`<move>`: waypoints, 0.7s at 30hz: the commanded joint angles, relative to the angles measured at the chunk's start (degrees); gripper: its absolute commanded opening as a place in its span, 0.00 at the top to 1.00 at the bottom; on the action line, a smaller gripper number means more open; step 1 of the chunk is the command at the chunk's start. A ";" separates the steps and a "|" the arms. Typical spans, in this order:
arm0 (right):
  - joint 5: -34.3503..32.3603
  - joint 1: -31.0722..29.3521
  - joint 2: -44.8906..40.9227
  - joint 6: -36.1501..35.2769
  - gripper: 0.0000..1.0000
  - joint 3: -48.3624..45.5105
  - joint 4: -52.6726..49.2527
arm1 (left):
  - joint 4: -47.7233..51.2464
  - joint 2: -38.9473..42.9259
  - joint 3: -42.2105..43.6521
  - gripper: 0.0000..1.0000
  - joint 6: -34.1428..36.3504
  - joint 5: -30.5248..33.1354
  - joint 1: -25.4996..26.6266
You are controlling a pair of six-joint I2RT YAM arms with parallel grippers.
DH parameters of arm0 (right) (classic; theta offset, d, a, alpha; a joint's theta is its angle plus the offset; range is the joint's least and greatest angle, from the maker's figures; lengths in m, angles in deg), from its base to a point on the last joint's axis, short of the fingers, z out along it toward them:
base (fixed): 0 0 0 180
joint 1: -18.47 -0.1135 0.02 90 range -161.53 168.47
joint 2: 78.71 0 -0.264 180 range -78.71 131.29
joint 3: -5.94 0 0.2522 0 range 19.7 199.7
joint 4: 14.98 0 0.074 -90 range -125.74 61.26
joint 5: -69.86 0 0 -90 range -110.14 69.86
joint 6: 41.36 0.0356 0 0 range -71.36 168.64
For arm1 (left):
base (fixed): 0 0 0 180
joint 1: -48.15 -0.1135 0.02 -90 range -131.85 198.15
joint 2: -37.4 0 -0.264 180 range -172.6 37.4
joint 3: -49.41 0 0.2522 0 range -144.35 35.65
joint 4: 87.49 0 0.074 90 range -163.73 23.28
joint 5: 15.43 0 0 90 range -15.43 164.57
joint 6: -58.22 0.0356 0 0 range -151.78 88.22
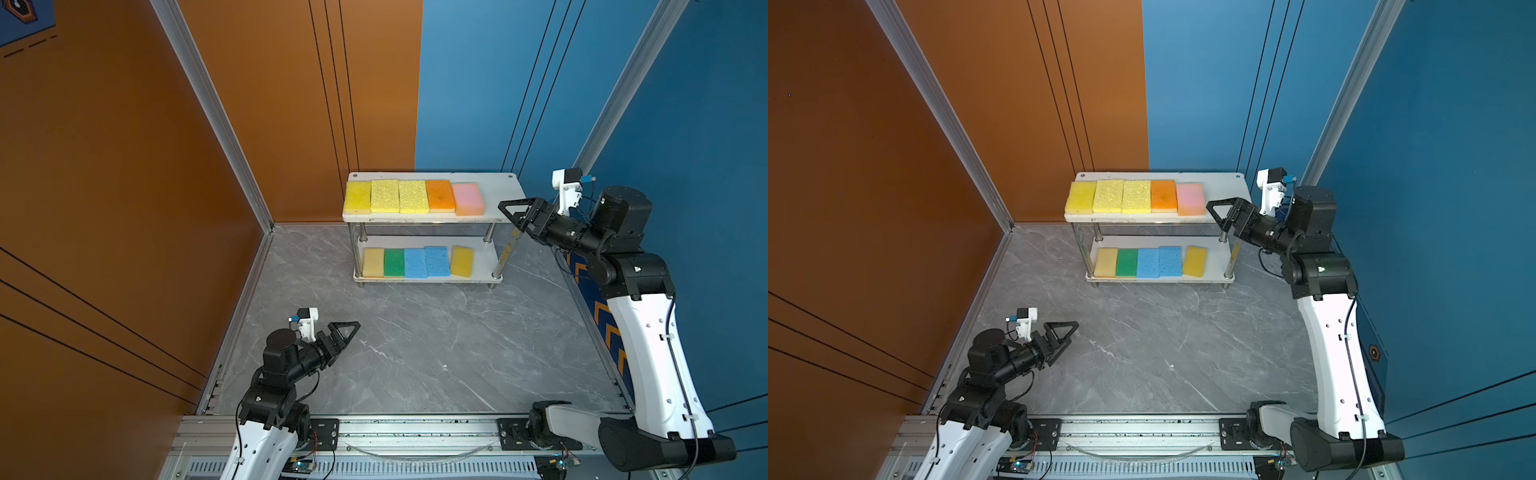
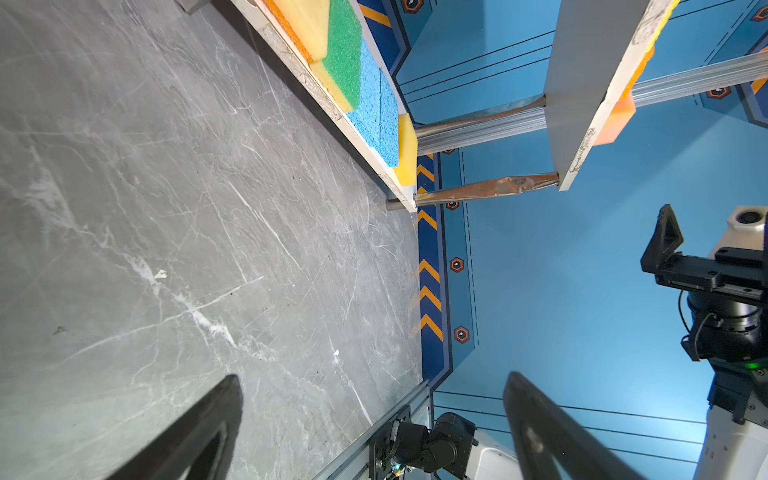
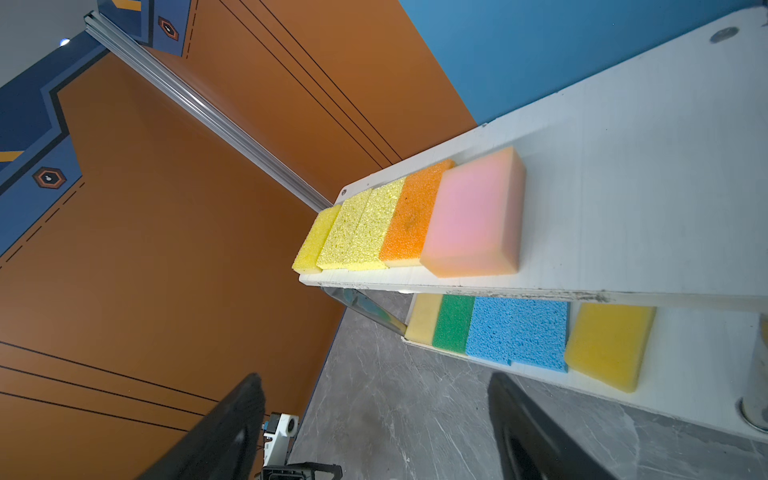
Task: Place and organize the cleaning sponges onto the shelf
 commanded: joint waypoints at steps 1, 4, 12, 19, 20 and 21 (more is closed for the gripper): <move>0.50 0.42 -1.58 0.48 0.14 -1.77 0.02 | 3.50 -0.65 -3.88 0.02 4.82 1.61 0.42; -0.10 0.50 -2.30 0.40 0.13 -2.50 0.03 | 6.47 -1.15 -6.27 0.02 8.13 3.23 0.77; -0.54 -0.11 -4.38 2.12 0.12 -7.63 3.04 | 12.99 -1.32 -10.00 0.02 13.60 8.70 1.77; -0.79 -1.63 -6.75 2.75 0.12 -11.75 4.55 | 16.01 -1.68 -12.22 0.02 17.14 12.71 2.32; -0.78 -2.01 -7.05 2.72 0.12 -12.30 4.66 | 16.01 -1.70 -12.28 0.02 17.25 13.18 2.44; -0.80 -2.32 -7.26 2.75 0.11 -12.75 4.73 | 16.01 -1.61 -12.22 0.02 17.29 13.44 2.45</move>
